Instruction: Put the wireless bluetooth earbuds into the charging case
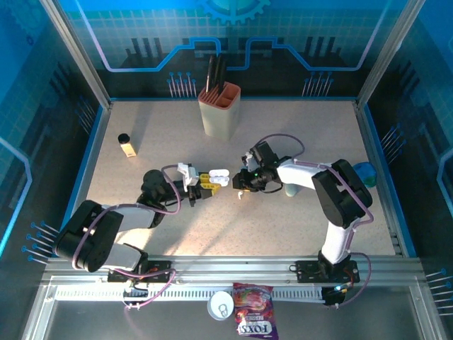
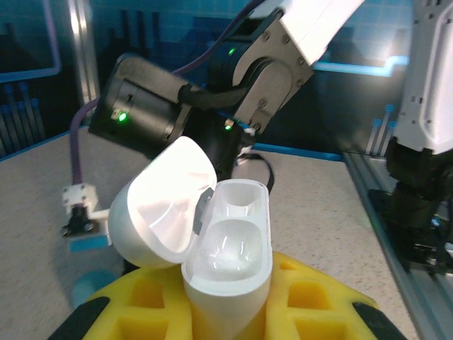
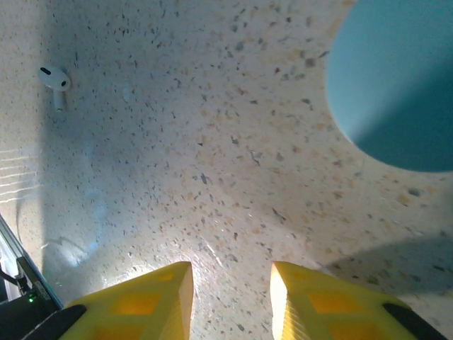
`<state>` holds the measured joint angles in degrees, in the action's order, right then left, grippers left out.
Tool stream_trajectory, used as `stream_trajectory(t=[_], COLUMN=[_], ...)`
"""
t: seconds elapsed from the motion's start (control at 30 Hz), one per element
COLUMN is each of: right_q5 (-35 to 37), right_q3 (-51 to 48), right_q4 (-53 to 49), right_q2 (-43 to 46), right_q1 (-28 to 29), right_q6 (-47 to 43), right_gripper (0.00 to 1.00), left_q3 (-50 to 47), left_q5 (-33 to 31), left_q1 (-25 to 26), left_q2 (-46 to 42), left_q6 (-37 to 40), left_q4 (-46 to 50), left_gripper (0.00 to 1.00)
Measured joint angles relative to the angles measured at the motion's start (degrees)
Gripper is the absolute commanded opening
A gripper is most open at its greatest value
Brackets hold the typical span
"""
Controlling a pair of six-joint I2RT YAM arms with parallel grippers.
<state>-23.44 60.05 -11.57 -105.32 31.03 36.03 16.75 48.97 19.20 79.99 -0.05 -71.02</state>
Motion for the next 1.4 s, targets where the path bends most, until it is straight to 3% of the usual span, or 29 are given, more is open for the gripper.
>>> stream_trajectory(t=[0.3, 0.6, 0.8, 0.97, 1.17, 1.4], right_q5=[14.4, 24.0, 25.0, 26.1, 27.6, 27.9], right_q3=[12.9, 19.5, 20.7, 20.7, 20.6, 20.4], right_q4=[-17.7, -29.9, -32.6, -33.9, -34.3, -34.2], right_q2=[-2.2, -9.6, -10.0, -10.1, -10.1, -10.0], right_q1=[6.0, 9.3, 11.0, 11.0, 11.1, 11.1], right_q6=[-8.7, -9.1, -9.1, -8.8, -8.0, -7.6], right_gripper=[0.40, 0.37, 0.36, 0.46, 0.39, 0.39], left_q3=[-3.8, -4.2, -4.2, -4.2, -4.2, -4.2], left_q5=[-2.7, -2.7, -2.6, -2.6, -2.0, -1.2], left_q1=[-1.5, -1.5, -1.5, -1.5, -1.5, -1.5], left_q2=[-0.2, -0.6, -0.5, -0.5, -0.2, -0.1], left_q6=[-1.1, -1.1, -1.1, -1.4, -1.5, -1.5], left_q4=[-5.8, -6.7, -6.9, -6.9, -7.0, -6.9], left_gripper=[0.09, 0.08, 0.08, 0.08, 0.08, 0.08])
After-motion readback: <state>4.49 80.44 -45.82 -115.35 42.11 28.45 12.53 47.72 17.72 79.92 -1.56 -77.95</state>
